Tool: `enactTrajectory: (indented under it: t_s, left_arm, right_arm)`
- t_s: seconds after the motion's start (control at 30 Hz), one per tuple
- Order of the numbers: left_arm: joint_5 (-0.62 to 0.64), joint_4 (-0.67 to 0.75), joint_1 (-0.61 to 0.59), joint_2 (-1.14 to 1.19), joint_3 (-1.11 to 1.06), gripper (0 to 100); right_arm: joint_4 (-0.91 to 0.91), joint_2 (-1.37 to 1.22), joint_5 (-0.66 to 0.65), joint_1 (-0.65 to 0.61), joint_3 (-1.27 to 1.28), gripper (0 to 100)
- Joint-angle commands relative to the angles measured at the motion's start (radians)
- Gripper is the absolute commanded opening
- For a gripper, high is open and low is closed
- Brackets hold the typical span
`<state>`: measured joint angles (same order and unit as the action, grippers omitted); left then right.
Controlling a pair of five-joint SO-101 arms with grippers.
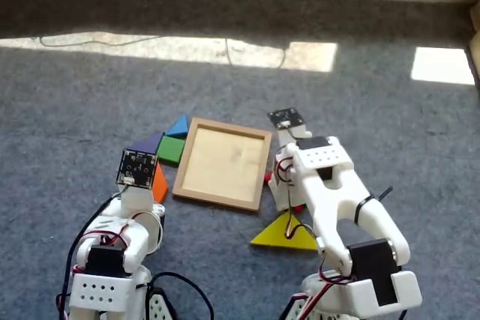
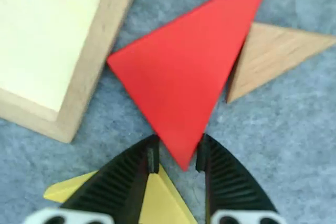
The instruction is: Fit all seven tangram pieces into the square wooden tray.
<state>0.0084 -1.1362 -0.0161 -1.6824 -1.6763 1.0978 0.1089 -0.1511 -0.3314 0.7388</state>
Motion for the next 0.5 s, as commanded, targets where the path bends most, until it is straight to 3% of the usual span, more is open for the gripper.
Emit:
enactTrajectory:
  t_s: [0.0,0.2,0.47]
  left_arm:
    - [-0.006,-0.005,-0.012,-0.01,-0.028,1]
    - [-0.006,-0.005,-0.012,-0.01,-0.028,1]
    - [-0.006,-0.005,-0.012,-0.01,-0.028,1]
  right_arm:
    - [0.053,0.016,0.055,0.005,-0.096,15.3]
    - [0.01,0.005,0.181,-0.042,-0.128,31.0]
    - [-0.039,0.004,0.206,-0.137,-0.128,31.1]
